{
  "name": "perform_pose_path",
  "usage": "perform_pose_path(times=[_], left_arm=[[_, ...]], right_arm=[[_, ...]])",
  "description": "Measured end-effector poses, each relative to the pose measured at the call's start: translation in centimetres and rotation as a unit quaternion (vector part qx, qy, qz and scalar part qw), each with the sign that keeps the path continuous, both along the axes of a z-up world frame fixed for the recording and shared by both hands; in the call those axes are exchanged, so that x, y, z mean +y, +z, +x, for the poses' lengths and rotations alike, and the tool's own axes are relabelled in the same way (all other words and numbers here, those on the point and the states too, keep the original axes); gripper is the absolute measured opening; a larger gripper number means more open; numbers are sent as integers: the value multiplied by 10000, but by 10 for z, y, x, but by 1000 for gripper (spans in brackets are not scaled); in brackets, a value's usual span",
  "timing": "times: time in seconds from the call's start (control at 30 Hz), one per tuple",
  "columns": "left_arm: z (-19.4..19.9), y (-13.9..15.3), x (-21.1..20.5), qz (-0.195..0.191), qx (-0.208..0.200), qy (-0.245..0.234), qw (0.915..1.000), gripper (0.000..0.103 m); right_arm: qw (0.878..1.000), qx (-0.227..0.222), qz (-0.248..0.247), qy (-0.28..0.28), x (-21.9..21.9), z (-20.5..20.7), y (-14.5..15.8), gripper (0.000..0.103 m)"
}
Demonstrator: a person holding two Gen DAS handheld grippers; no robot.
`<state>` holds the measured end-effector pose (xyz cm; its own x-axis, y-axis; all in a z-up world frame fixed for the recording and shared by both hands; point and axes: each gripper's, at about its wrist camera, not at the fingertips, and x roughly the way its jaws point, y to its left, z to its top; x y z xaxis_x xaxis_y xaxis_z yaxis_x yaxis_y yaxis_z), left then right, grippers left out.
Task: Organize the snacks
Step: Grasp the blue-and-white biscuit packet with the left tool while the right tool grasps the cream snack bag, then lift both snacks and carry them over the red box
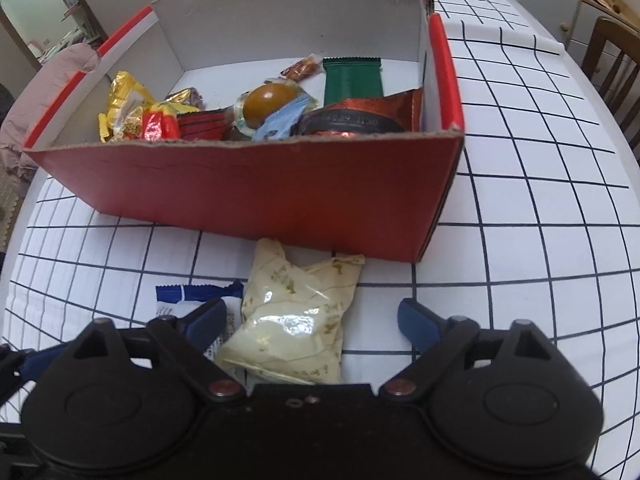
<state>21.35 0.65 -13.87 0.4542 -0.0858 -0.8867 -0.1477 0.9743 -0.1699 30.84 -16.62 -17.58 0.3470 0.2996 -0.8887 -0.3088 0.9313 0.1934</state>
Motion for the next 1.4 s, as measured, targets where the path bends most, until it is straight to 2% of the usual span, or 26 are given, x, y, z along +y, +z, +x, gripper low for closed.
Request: perform_pose_path(times=[0.17,0.3,0.47,0.53,0.6,0.67,0.8,0.9,1.03,1.13,1.23,1.4], left_arm=[[11,-6,-11,-117,128,-95,9998,76],[22,-13,-16,-294,257,-61,9992,76],[32,-20,-22,-207,365,136,9990,75],[32,-19,-26,-96,355,165,9992,71],[33,-19,-29,27,341,166,9993,58],[33,-17,-28,9,337,161,9993,54],[31,-17,-24,-52,322,188,9993,51],[28,-17,-19,-109,325,228,9992,50],[24,-16,-11,-174,341,240,9990,50],[19,-15,-6,-208,351,227,9989,50],[16,-14,-3,-238,347,208,9989,50],[12,-14,0,-246,341,171,9990,50]], right_arm=[[9999,-88,-2,55,-8,-2,4,60],[9998,-179,-23,-2,-20,-3,10,55],[9996,-285,-38,66,-35,-6,14,51],[9995,-315,-3,48,-38,-8,15,50],[9993,-373,-18,75,-38,-10,17,49],[9988,-472,-66,138,-37,-13,19,47],[9979,-594,-124,246,-35,-16,23,45],[9978,-610,37,270,-38,-17,26,45],[9988,-426,-37,255,-34,-13,21,47],[9995,-247,-105,182,-30,-7,15,55],[10000,-42,-21,-8,-28,-2,8,57],[9993,-296,-239,-21,-18,-8,6,57]])
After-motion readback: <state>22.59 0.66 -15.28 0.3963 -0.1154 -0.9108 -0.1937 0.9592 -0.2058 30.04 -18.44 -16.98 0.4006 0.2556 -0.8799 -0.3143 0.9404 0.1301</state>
